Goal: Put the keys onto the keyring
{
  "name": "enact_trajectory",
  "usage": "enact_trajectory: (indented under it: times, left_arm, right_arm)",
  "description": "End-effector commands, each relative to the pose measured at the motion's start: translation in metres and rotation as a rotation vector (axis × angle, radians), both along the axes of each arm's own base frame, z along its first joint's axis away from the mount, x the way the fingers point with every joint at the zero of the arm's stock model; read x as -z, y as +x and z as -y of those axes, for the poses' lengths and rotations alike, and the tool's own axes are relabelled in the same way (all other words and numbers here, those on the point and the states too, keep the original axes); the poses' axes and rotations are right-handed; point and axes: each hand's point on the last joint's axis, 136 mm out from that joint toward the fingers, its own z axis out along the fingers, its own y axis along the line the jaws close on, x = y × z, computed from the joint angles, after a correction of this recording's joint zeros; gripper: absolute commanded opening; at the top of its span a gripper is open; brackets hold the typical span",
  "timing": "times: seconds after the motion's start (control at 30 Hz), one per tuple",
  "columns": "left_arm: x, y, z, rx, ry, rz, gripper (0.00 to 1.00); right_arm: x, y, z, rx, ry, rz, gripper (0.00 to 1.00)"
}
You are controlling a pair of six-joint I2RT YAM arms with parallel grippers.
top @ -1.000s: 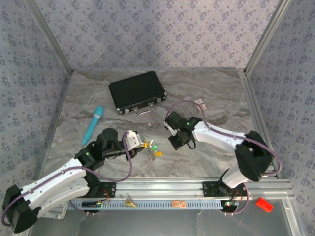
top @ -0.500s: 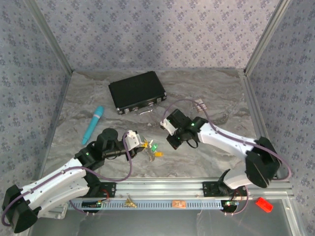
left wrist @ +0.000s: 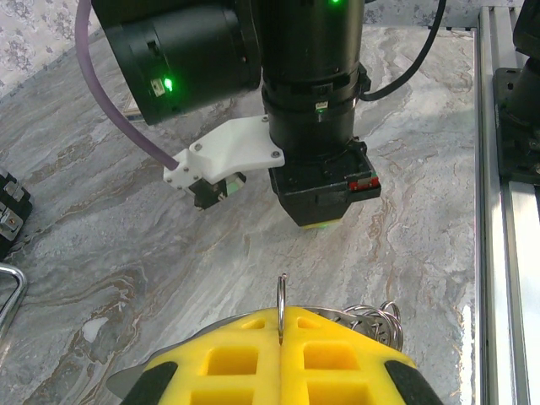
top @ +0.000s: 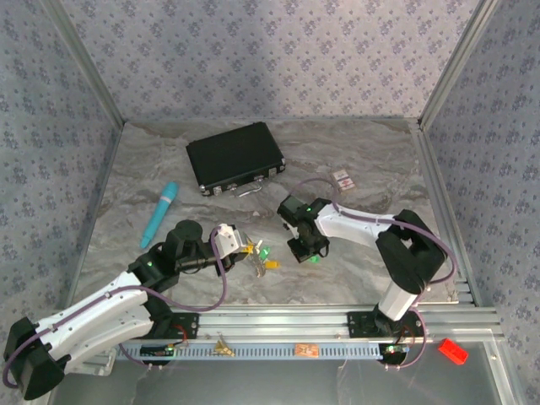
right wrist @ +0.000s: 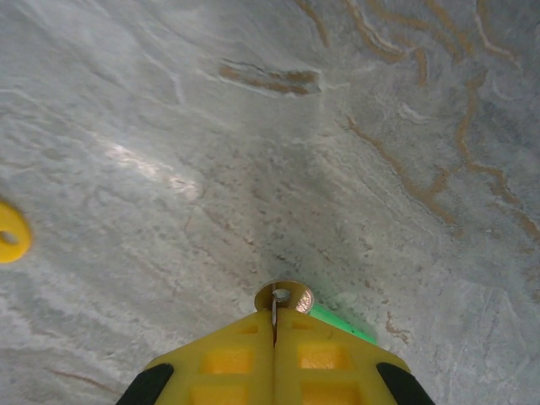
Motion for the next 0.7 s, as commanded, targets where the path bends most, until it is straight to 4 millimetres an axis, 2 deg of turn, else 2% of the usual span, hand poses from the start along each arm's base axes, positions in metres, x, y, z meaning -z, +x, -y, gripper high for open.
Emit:
enact_trajectory:
  times: [0.0, 0.03, 0.23, 0.67]
  left_arm:
    - [-0.0108, -0.0024, 0.0022, 0.009, -0.026, 0.012, 0.0]
    - [-0.0107, -0.0019, 0.0021, 0.008, -0.025, 0.011, 0.0]
    - [-0.0108, -0.0022, 0.0024, 0.01, -0.027, 0.014, 0.0]
    - [-0.0109, -0.0026, 0.0024, 0.012, -0.027, 0.013, 0.0]
  right_arm:
    - [-0.0016, 0.0042, 0.0044, 0.042, -0.035, -0.004, 0.0]
    - [-0.0007, 0.0046, 0.0043, 0.044, -0.035, -0.004, 0.0]
    - [-0.001, 0.0074, 0.0051, 0.055, -0.041, 0.007, 0.15]
    - [-0.0002, 0.011, 0.0011, 0.06, -0.031, 0.015, 0.16]
